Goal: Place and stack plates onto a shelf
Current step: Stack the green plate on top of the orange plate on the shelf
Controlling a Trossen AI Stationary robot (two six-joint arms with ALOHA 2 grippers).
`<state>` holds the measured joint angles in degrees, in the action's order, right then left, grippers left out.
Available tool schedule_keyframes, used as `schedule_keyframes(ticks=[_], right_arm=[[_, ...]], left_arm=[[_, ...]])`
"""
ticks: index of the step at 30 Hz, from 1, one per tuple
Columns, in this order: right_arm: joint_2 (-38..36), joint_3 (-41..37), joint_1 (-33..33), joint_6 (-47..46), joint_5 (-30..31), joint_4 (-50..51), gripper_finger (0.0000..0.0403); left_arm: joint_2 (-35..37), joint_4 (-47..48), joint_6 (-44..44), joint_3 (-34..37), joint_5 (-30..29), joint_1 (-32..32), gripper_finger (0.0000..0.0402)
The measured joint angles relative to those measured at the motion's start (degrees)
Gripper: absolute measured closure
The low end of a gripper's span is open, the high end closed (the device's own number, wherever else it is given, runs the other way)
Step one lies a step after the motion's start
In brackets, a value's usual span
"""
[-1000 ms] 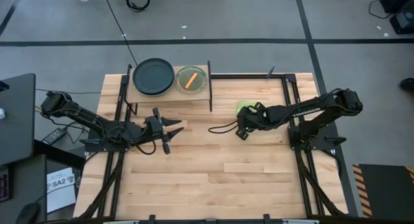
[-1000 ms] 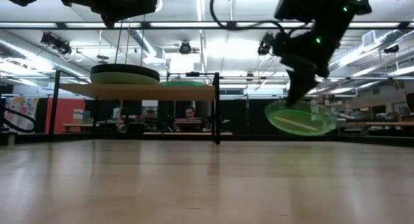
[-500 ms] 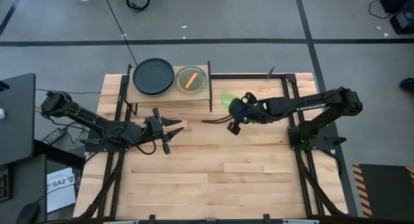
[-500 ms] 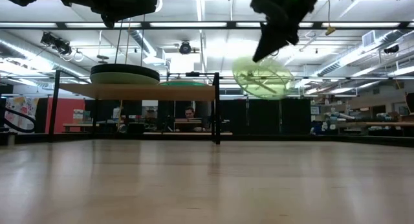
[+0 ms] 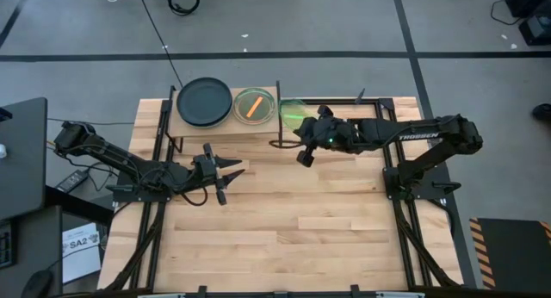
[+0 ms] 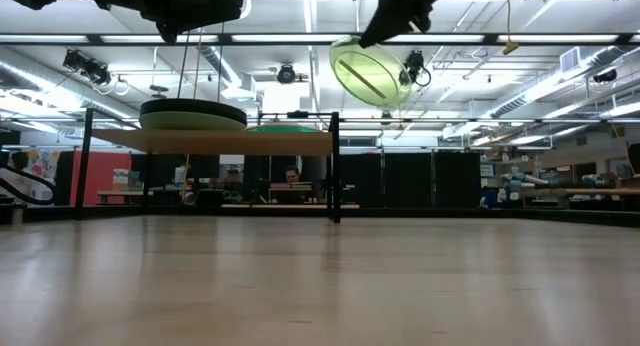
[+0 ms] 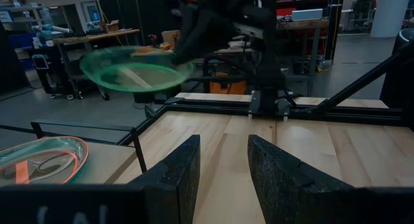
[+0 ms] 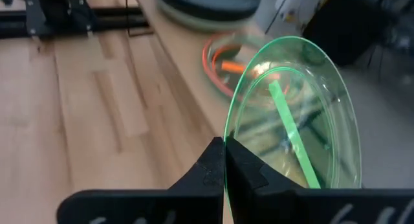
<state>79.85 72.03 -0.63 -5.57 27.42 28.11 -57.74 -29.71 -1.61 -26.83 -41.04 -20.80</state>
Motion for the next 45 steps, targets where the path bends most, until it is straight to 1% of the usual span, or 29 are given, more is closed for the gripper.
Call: schedule_keyframes(ticks=[3,8,12,16,19,24,30,35,38,45], right_arm=[[0.00,0.00,-1.12,5.37,-0.42,-3.83,0.0395],[0.00,0.00,-3.59,12.99,-4.39,-8.16,0.0395],[0.00,0.00,-5.83,15.49,-7.35,-11.40,0.0395],[0.00,0.00,-7.89,17.49,-12.24,-15.59,0.0395],[0.00,0.00,-9.00,20.45,-14.48,-18.94,0.0395],[0.02,0.00,-10.40,22.86,-17.34,-23.50,0.0395],[0.04,0.00,-11.42,23.20,-20.17,-26.73,0.0395],[1.62,0.33,-12.06,23.33,-22.66,-31.57,0.0395],[4.09,3.88,-12.33,23.33,-23.26,-29.49,0.0395],[14.39,19.38,-13.15,23.33,-23.19,-15.05,0.0394]], left_arm=[[0.00,0.00,0.00,0.00,0.00,0.01,0.0265],[0.01,0.02,0.00,0.00,0.00,0.01,0.0265],[0.00,0.02,0.00,0.01,0.00,0.01,0.0265],[0.00,0.02,0.00,0.02,0.00,-0.01,0.0265],[0.00,0.02,0.00,0.00,0.00,0.00,0.0265],[0.00,0.02,0.00,0.02,0.00,0.00,0.0265],[0.00,0.02,-0.02,0.02,0.00,-0.01,0.0265],[0.00,0.00,0.00,0.02,0.00,0.01,0.0265],[0.00,0.00,0.00,0.02,0.00,0.00,0.0265],[0.00,0.02,0.00,0.02,0.00,-0.01,0.0265]])
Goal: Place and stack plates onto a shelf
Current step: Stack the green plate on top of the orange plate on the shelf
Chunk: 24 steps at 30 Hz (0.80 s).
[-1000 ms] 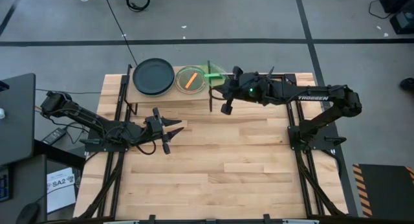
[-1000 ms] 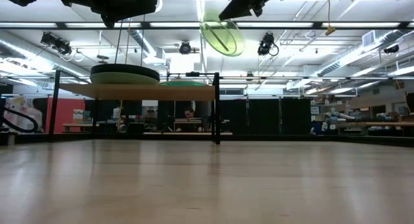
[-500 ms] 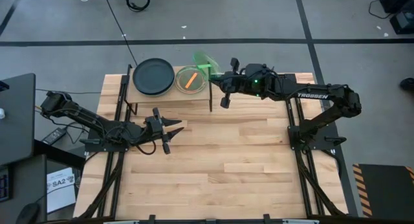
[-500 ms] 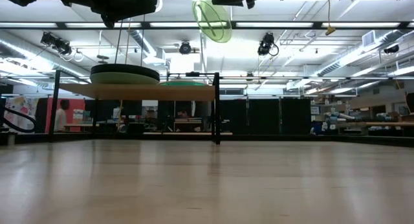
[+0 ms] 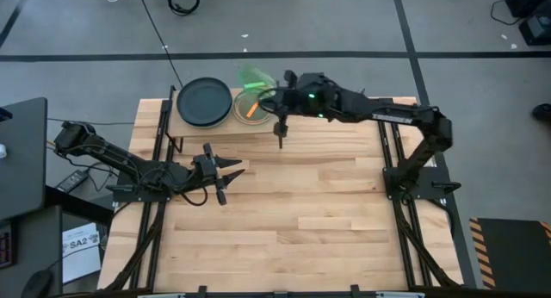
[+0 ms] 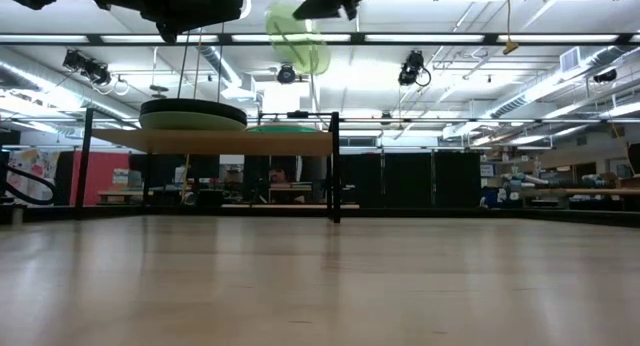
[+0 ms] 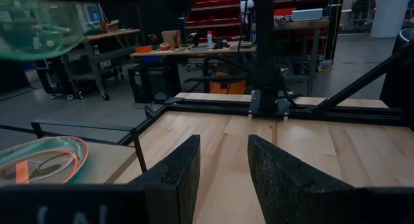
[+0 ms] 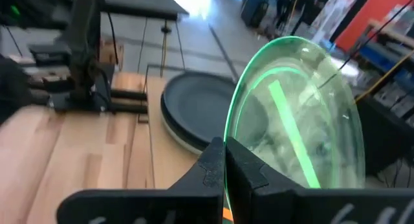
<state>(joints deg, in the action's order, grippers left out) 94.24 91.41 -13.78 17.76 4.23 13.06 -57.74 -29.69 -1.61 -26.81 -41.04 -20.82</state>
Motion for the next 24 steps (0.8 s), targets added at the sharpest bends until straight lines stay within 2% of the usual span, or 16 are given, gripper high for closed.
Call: schedule_keyframes(ticks=[4,8,16,24], right_arm=[[6.21,6.95,-0.96,0.01,0.00,4.60,0.0394],[11.02,10.20,-2.01,0.00,0.17,5.53,0.0394],[16.39,11.04,-3.09,0.00,0.17,6.41,0.0394],[17.28,11.09,-3.27,-0.04,0.17,9.93,0.0394]], left_arm=[[0.00,0.00,0.00,0.00,0.00,0.00,0.0265],[0.02,0.02,0.00,0.00,0.00,0.02,0.0265],[0.00,0.66,0.00,0.00,0.00,0.02,0.0265],[0.00,1.51,0.02,0.00,0.00,0.02,0.0265]])
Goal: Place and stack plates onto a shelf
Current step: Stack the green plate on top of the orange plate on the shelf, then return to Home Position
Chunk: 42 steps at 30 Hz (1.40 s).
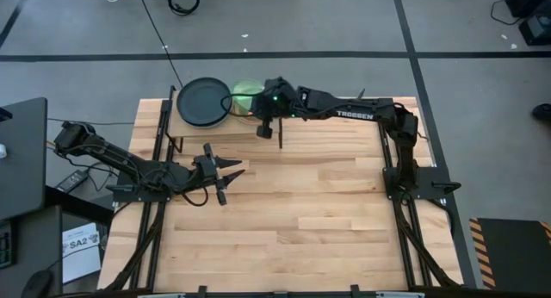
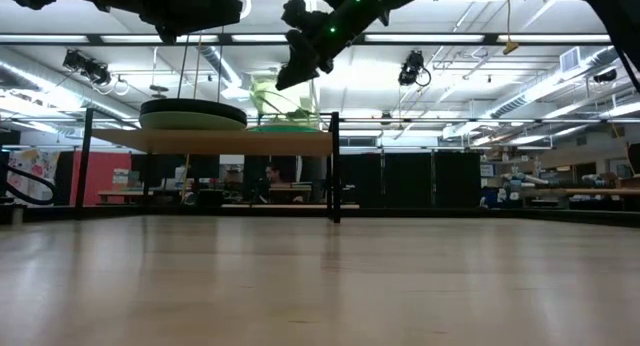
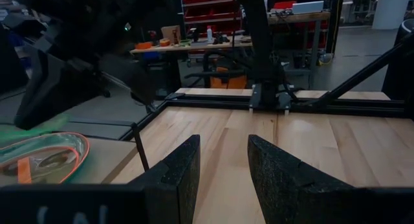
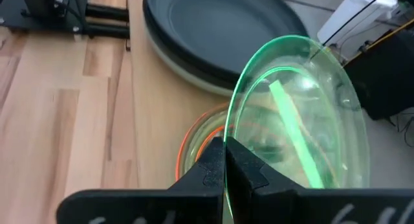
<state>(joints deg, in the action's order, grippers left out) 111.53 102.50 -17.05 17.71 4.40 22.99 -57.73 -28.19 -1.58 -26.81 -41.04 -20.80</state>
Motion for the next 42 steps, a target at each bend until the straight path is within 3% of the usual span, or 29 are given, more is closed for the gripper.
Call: schedule_keyframes(ticks=[30,37,42], right_arm=[[-0.06,-0.02,0.01,-0.17,-0.02,0.99,0.0370],[-0.09,-0.02,0.03,-0.15,0.84,0.95,0.0321],[-0.09,-0.02,0.01,-0.15,4.65,0.95,0.0272]], left_arm=[[0.00,0.68,1.42,0.00,0.00,-0.02,0.0265],[0.02,0.69,1.43,0.00,0.00,-0.01,0.0265],[0.02,0.68,1.44,0.00,0.00,-0.02,0.0265]])
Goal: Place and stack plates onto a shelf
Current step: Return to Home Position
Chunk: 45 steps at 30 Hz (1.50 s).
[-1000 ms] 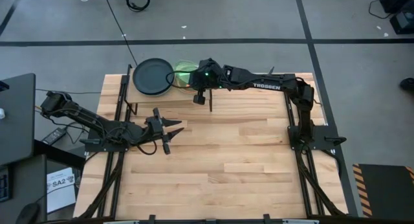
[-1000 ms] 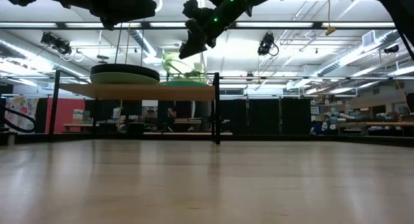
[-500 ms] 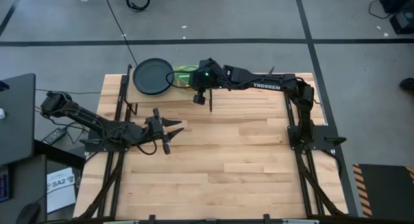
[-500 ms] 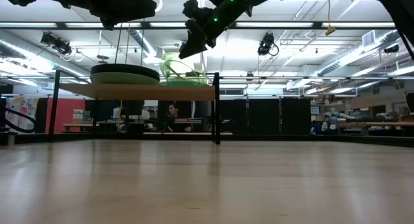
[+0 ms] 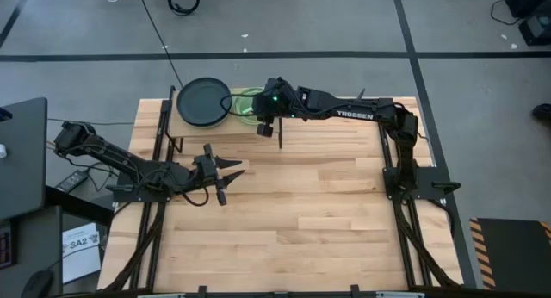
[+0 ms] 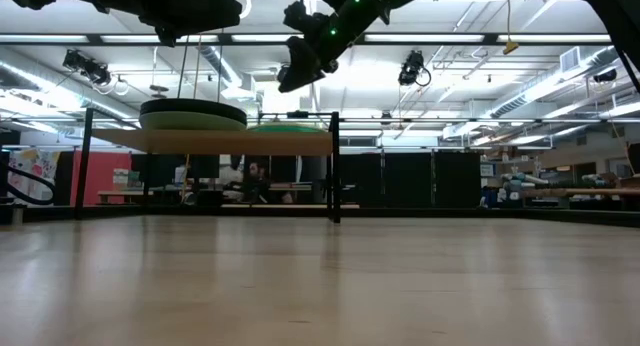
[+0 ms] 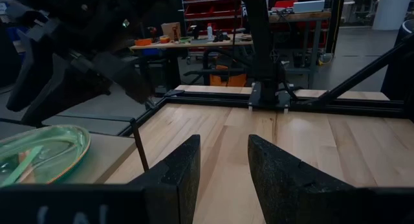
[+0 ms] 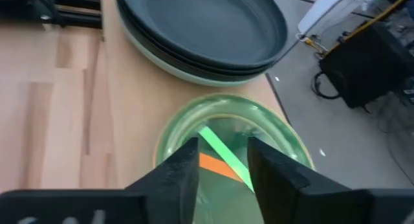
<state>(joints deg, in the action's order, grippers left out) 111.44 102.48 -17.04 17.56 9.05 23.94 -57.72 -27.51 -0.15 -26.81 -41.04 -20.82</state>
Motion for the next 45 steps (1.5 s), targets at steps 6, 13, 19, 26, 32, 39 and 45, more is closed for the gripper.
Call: schedule_keyframes(ticks=[6,13,19,26,32,39,45], right_arm=[[0.00,-0.02,0.00,0.00,2.06,0.00,0.0232],[0.00,-0.02,0.95,-0.01,1.84,-0.31,0.0226],[-0.02,-0.02,4.41,0.06,-3.64,-0.33,0.0242],[-1.99,1.15,9.33,3.40,-2.51,1.99,0.0278],[-7.82,1.77,12.28,2.97,-2.85,5.29,0.0321],[-17.32,1.56,15.37,-2.62,-3.13,12.56,0.0383],[-26.44,-0.94,18.18,-4.54,-3.16,17.28,0.0388]], left_arm=[[0.00,0.00,0.00,0.00,0.00,0.02,0.0265],[0.00,-0.03,-0.30,0.00,1.42,0.23,0.0265],[-0.02,-3.22,-0.48,0.00,7.90,3.15,0.0265],[0.09,-10.22,-7.68,0.00,16.49,6.52,0.0265],[2.40,-10.48,-11.31,0.00,18.01,9.09,0.0265],[12.21,-1.25,-11.65,-0.02,18.22,10.16,0.0265],[22.00,9.71,-11.66,-0.02,18.23,10.16,0.0265]])
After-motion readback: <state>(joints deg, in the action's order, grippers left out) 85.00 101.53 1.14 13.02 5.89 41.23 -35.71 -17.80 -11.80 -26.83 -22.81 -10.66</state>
